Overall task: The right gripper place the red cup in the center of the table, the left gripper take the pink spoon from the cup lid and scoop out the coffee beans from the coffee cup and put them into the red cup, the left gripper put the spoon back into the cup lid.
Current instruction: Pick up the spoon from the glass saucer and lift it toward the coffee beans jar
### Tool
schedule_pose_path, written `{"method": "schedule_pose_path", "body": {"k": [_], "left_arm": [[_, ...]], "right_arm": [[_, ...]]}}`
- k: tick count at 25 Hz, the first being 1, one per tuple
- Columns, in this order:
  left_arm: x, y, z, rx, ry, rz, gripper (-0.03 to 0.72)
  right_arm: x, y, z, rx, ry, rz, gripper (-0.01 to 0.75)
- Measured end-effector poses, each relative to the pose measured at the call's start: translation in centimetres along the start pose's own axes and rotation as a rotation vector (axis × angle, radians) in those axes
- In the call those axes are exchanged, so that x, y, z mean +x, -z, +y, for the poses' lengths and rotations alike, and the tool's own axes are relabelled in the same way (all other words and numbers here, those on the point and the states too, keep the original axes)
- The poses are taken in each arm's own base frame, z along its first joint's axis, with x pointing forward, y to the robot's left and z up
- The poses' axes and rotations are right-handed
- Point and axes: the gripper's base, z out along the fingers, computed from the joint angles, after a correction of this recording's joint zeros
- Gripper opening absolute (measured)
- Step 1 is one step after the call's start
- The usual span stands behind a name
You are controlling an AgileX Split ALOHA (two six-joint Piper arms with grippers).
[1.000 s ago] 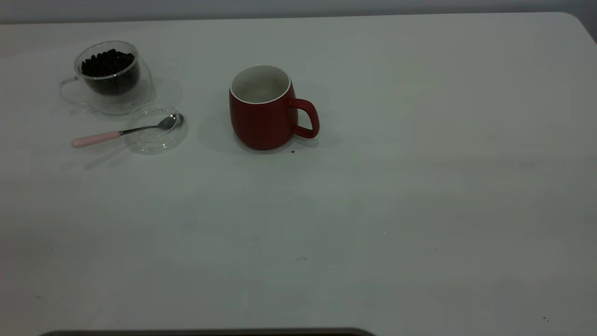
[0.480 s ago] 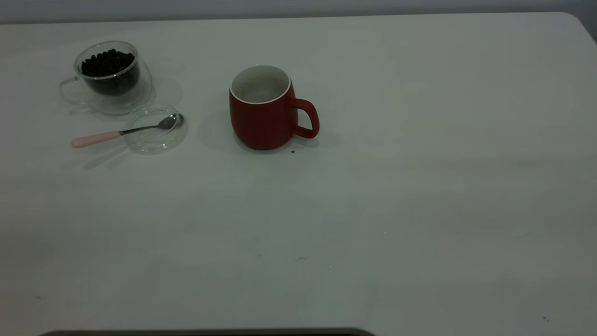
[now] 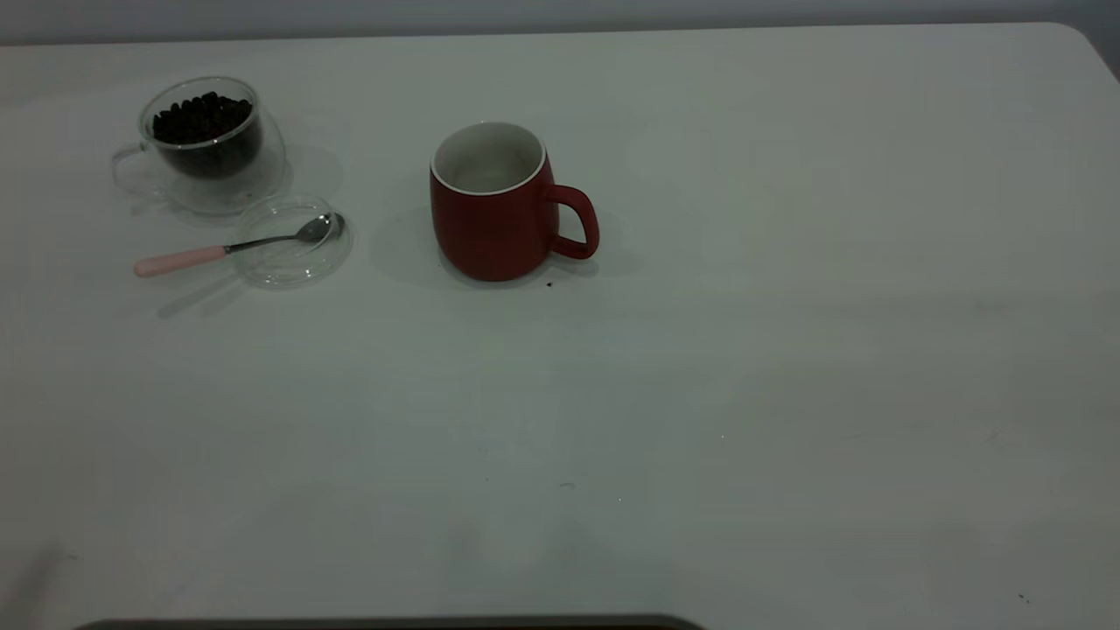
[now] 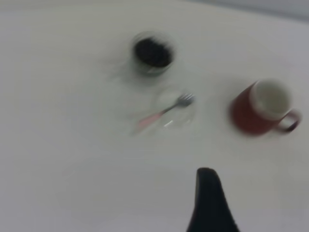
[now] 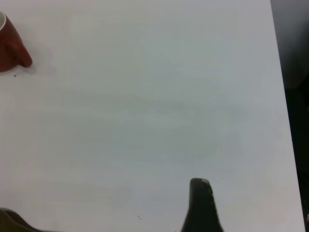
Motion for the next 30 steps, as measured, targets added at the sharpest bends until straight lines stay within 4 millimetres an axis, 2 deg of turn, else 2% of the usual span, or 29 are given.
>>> {"method": "schedule_pose_path", "body": {"k": [5,9,13,17,22,25,30], "left_arm": [[-2.2,-7.1,-0.7,0.073,0.152,0.116,0.604],[-2.5,-12.7,-0.4,0.069,0.250,0.187,0.675],[-1.8,-17.0,0.2,0.045,0.315,0.241,0.707],[-1.5,-20.1,0.6,0.050,0.324,0.305,0.710],[-2.7,-23.4,1.7,0.125,0.347,0.426,0.710],[-2.2,-25.6,3.2,0.157,0.394,0.480,0.710],[-0.9,-28.0,6.3,0.252,0.446,0.482,0.710]], "right_arm": [[0.0,0.0,0.0,0.000,0.000,0.000,0.586],[0.0,0.0,0.0,0.000,0.000,0.000,0.586],[0.0,0.0,0.0,0.000,0.000,0.000,0.586],[0.0,0.0,0.0,0.000,0.000,0.000,0.586],[0.0,0.0,0.0,0.000,0.000,0.000,0.586],[0.0,0.0,0.0,0.000,0.000,0.000,0.586],[0.0,0.0,0.0,0.000,0.000,-0.001,0.586]]}}
